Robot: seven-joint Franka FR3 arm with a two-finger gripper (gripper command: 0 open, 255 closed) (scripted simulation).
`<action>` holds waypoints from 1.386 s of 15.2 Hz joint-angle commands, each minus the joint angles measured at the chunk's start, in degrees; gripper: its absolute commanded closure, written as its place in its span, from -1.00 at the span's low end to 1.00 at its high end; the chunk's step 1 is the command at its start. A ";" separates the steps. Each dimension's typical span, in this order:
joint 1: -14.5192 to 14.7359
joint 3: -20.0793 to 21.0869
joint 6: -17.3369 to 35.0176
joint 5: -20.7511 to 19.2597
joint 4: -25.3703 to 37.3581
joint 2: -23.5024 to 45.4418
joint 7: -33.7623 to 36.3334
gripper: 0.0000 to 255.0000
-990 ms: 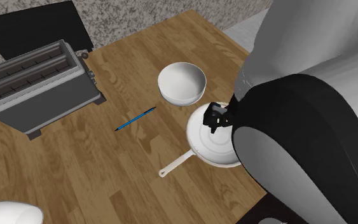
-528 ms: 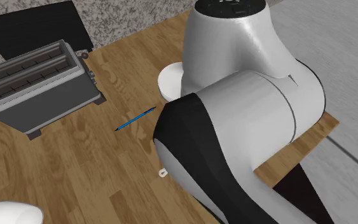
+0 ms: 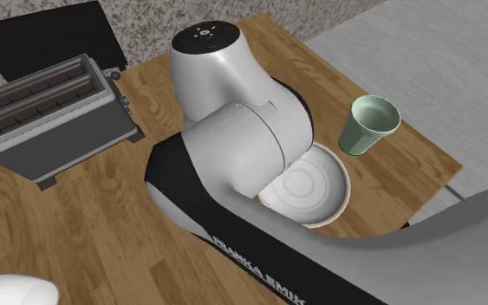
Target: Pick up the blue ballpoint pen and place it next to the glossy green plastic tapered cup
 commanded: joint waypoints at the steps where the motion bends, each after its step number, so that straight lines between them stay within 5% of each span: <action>1: -1.58 3.43 1.62 -3.78 3.61 6.19 7.08 -1.00; 5: -0.91 6.87 3.85 -15.11 10.97 20.43 21.97 -1.00; 10: 7.51 2.57 3.15 -26.50 22.52 35.96 36.43 -1.00; 15: 15.46 -2.80 0.99 -31.70 35.00 47.21 44.43 -1.00; 21: 16.09 -3.78 4.60 -32.97 32.88 48.96 45.23 -1.00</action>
